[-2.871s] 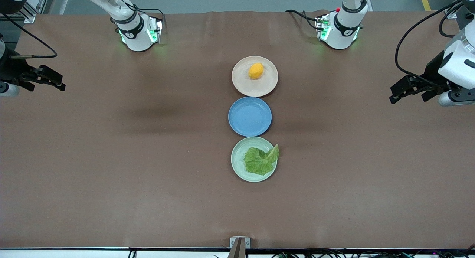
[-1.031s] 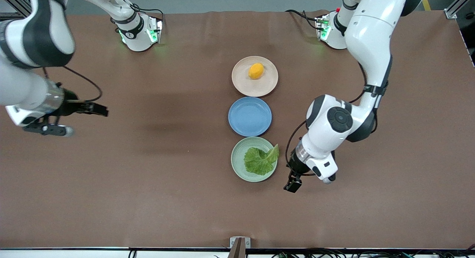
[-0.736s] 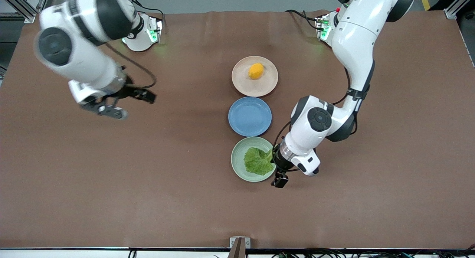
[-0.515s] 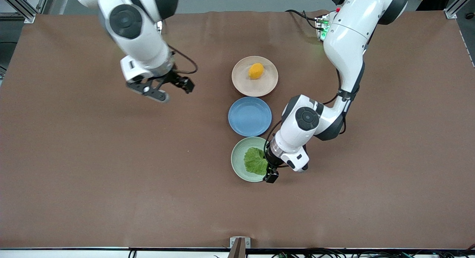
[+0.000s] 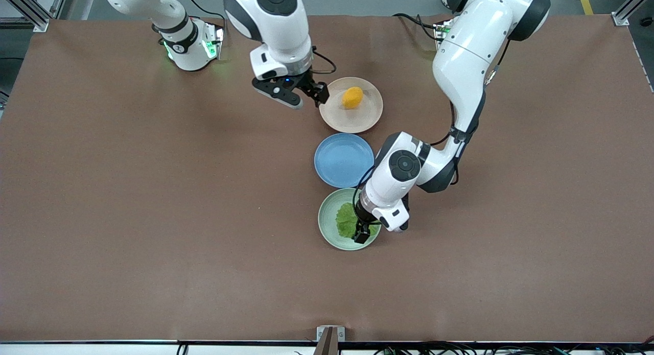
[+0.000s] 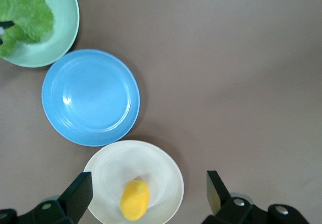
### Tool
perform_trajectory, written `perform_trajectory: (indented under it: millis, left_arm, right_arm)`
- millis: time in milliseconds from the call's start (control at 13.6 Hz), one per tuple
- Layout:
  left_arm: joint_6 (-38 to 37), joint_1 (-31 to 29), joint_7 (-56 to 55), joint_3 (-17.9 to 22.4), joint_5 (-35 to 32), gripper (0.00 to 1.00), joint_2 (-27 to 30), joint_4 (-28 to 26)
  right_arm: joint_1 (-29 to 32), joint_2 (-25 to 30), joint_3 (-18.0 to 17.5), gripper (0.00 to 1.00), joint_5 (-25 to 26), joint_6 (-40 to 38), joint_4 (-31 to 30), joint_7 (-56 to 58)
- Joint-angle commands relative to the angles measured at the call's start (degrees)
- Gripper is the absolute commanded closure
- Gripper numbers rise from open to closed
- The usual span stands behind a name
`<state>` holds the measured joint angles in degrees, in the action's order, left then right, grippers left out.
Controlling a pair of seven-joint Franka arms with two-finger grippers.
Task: Pick lemon and lettuce from plates
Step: 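Close the left gripper on the lettuce while the right gripper grasps the lemon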
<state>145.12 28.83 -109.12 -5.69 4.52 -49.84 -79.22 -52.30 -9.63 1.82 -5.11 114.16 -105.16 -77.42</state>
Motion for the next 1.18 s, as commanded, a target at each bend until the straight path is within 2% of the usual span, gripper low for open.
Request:
perform_trajectory:
  millis: [0,221,663,810,1104]
  left_arm:
    - [0.08,0.52,1.1,0.51,-0.91,0.02,0.09,-1.19]
    - [-0.36,0.61,2.59,0.51,-1.97,0.02,0.18,-2.95]
    - [-0.71,1.14,4.36,0.51,-2.06,0.07,-0.61,-2.95]
    - [-0.71,1.49,4.36,0.51,-2.06,0.15,-0.78,-2.95]
    - [-0.71,1.49,4.36,0.51,-1.97,0.46,-0.87,-3.13]
  right_arm:
    - [-3.15,-2.83,0.91,0.0,0.28,3.34,-0.58,-3.53]
    - [-6.49,-6.26,0.91,0.0,0.71,7.46,-0.66,-7.28]
    - [-11.07,-13.29,1.0,0.0,1.77,14.68,-1.02,-13.72]
    - [-12.82,-15.41,1.08,0.0,1.86,16.61,-1.28,-16.61]
    - [-14.06,-17.08,1.0,0.0,1.86,23.11,-3.39,-21.19]
